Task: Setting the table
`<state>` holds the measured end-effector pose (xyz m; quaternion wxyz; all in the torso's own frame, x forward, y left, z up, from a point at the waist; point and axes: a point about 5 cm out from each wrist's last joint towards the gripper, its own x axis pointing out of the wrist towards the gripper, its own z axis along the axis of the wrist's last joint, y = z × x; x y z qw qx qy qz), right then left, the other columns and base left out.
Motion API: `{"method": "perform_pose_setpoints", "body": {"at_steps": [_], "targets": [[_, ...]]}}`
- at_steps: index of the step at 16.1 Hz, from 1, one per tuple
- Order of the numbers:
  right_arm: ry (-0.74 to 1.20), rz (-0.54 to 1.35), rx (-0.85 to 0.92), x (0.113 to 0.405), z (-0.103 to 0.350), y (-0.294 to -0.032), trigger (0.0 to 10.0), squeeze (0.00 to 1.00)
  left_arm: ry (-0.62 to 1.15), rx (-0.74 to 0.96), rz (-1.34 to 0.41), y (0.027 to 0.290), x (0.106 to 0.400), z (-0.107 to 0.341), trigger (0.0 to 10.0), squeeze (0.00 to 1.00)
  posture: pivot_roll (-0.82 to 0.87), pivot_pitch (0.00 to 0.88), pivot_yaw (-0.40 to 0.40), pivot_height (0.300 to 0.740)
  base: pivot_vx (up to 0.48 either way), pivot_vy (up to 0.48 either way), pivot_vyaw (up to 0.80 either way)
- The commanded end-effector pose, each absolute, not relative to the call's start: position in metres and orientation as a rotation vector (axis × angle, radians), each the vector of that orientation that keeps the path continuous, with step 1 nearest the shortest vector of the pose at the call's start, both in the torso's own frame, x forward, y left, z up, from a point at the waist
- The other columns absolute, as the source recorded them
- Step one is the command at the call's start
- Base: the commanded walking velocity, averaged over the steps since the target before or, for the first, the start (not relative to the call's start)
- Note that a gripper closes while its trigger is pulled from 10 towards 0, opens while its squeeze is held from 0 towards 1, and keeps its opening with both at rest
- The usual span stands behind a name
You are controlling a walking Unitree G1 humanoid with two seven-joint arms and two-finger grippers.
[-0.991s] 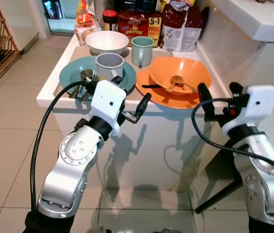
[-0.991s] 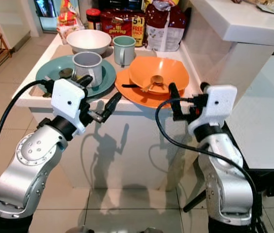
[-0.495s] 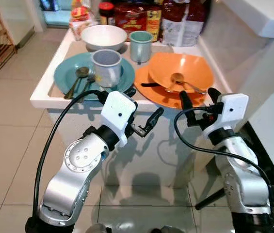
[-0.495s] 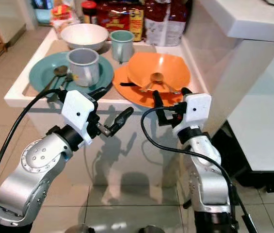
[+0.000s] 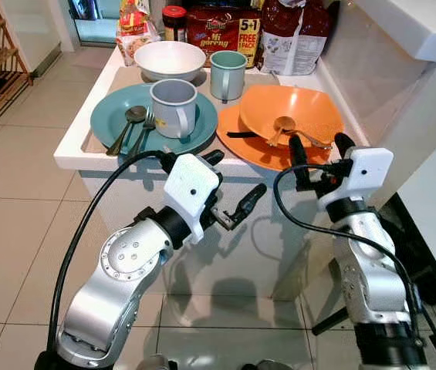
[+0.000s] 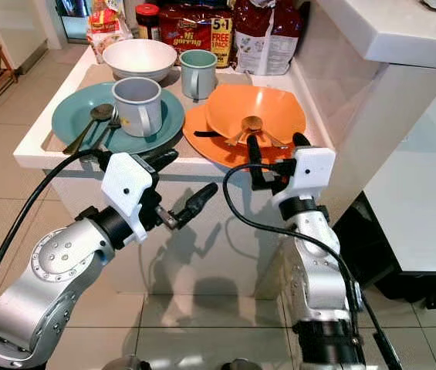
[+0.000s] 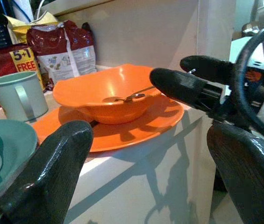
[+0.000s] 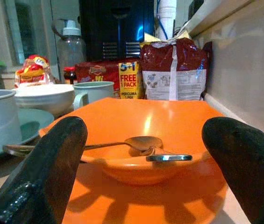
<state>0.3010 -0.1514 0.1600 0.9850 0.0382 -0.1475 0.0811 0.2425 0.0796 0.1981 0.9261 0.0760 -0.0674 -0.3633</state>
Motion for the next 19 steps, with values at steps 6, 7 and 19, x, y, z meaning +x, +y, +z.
{"method": "perform_pose_setpoints", "body": {"at_steps": [6, 7, 19], "targets": [[-0.311, 0.134, 0.154, 0.312, 0.157, -0.155, 9.4, 0.00, -0.134, 0.157, -0.797, 0.075, 0.238, 0.199, 10.0, 0.00, 0.08, 0.040, -0.053, 0.740, 0.000, 0.000, 0.00], [-0.314, 0.139, 0.158, 0.313, 0.157, -0.154, 3.4, 0.00, -0.132, 0.154, -0.800, 0.075, 0.237, 0.198, 10.0, 0.00, 0.08, 0.040, -0.053, 0.740, 0.000, 0.000, 0.00], [-0.331, 0.146, 0.169, 0.317, 0.158, -0.156, 0.0, 0.00, -0.130, 0.155, -0.804, 0.074, 0.237, 0.199, 10.0, 0.00, 0.08, 0.060, -0.049, 0.740, 0.000, 0.000, 0.00]]}}
